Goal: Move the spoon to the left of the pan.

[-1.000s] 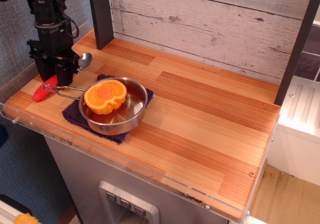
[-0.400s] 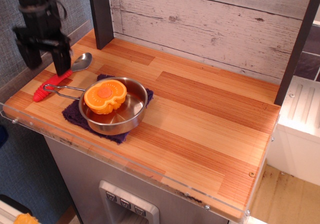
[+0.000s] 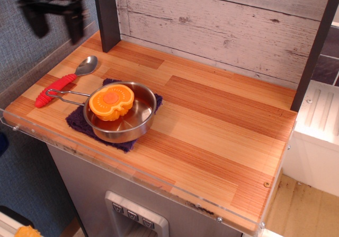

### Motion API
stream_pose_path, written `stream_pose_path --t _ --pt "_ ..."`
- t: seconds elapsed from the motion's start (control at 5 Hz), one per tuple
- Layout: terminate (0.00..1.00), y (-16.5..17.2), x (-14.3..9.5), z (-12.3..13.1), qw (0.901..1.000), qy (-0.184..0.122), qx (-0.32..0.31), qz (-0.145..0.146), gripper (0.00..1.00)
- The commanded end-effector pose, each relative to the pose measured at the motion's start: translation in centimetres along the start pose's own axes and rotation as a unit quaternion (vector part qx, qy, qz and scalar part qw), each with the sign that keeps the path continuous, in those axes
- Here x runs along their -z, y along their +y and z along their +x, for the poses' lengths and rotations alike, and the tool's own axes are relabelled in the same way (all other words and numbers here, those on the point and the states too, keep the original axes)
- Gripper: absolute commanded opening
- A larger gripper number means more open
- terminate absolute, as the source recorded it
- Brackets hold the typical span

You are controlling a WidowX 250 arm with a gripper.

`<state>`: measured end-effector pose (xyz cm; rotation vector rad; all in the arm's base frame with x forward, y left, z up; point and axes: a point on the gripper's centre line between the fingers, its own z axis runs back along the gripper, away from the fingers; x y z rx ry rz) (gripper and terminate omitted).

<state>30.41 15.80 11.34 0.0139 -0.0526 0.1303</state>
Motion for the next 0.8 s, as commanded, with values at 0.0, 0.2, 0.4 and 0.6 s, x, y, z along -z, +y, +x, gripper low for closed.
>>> stream_pose_path --t 0.0,0.2,0.4,0.6 --pt "0.0 -7.5 -3.0 -0.1 0.9981 -0.03 0.031 -0.043 1.0" --pt "0.0 -9.4 -3.0 -0.5 0.9963 -0.043 0.065 -0.036 1.0" --pt "0.0 -9.4 -3.0 -0.5 0.9963 -0.043 0.065 -0.036 1.0" --pt "1.0 -9.4 -3.0 -0.5 0.9963 -0.043 0.065 -0.036 1.0"
